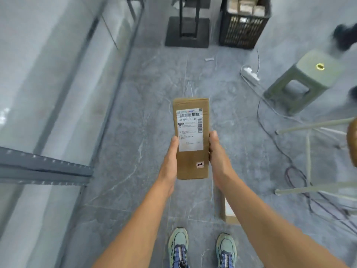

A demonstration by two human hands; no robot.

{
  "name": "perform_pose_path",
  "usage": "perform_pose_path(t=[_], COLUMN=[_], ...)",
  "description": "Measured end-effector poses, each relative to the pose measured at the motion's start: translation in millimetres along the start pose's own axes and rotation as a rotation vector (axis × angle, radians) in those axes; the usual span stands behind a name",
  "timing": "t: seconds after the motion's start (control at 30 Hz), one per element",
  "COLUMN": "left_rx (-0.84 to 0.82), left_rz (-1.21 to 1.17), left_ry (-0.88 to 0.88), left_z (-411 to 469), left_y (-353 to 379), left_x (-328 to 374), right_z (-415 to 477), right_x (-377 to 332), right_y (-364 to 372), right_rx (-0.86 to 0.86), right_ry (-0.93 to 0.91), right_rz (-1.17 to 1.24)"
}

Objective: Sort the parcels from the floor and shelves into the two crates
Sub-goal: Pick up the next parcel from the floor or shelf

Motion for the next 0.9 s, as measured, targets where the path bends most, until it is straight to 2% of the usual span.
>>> perform_pose_path(t=[0.13, 0.47, 0.7, 0.9], left_rx=[0.057, 0.233, 0.387, 0.509], left_rz=[-0.026, -0.055, -0.024, -0.062], left_ry=[0.135, 0.403, 0.566, 0.680], left_z=[-62, -225, -342, -434], left_y=[-13, -25, -45, -80], left_x=[100, 264, 338, 363], right_z=[-63, -209, -313, -395], right_x=[-104, -270, -350, -381], right_y=[25, 64, 102, 154], right_rx=[-0.090, -0.283, -0.433, -0.565], right_ry=[-0.148, -0.380, -0.523, -0.627], right_rz=[-0.029, -0.104, -0.137, -0.175])
Point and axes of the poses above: each hand's wrist, its own z-axis towards the middle knuckle, its own y-axis out of the palm, x = y × z, the point moved 3 cm from there along z, towards the middle knuckle, and after that the axes turned 3 degrees about y, right-handed, at the moved point
